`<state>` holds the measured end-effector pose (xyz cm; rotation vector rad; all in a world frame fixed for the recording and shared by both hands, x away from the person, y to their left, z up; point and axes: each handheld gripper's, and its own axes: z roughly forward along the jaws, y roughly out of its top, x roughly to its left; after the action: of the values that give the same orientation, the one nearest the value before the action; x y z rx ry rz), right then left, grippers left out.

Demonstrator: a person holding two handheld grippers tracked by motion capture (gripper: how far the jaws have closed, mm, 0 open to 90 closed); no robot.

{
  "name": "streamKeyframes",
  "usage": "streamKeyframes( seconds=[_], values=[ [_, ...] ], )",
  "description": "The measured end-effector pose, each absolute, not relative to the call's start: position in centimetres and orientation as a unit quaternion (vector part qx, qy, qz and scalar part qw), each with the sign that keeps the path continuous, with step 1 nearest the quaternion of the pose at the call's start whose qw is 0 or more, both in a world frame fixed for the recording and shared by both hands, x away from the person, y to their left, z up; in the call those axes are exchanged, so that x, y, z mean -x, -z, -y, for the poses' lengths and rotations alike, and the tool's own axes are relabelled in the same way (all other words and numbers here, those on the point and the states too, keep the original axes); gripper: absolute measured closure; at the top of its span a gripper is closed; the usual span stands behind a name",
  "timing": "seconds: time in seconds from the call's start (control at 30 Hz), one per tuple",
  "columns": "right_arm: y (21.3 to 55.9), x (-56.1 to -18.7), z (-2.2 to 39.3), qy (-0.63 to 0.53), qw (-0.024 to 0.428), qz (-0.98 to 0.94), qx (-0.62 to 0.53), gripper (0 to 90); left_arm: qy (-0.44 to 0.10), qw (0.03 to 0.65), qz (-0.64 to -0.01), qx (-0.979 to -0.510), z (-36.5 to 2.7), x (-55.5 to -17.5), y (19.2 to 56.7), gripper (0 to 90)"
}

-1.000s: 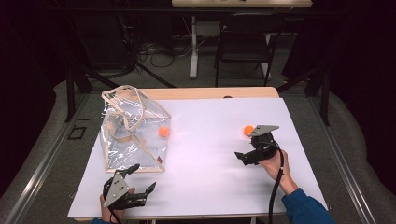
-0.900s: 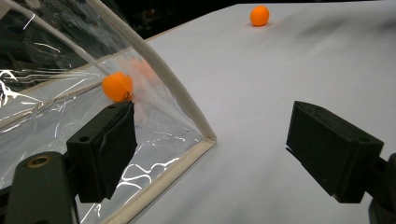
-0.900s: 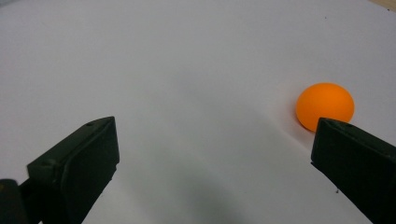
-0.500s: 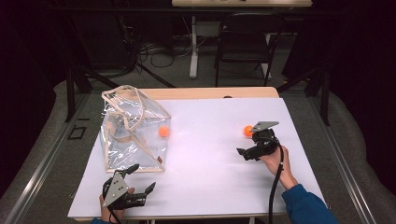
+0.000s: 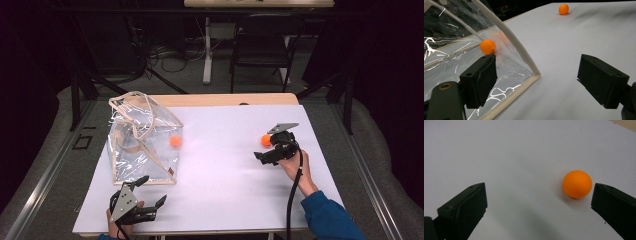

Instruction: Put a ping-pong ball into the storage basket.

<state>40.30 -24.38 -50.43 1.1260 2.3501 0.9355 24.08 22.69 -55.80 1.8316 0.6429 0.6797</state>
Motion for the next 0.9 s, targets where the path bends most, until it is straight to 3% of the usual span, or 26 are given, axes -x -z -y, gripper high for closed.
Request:
streamKeyframes(
  seconds=[0.9],
  values=[
    [50.1, -44.8, 25.5, -0.300, 0.181, -0.827, -0.439, 0.0, -0.285, 0.521, -0.267, -0.759, -22.8, -23.8, 55.7, 15.8]
  ],
)
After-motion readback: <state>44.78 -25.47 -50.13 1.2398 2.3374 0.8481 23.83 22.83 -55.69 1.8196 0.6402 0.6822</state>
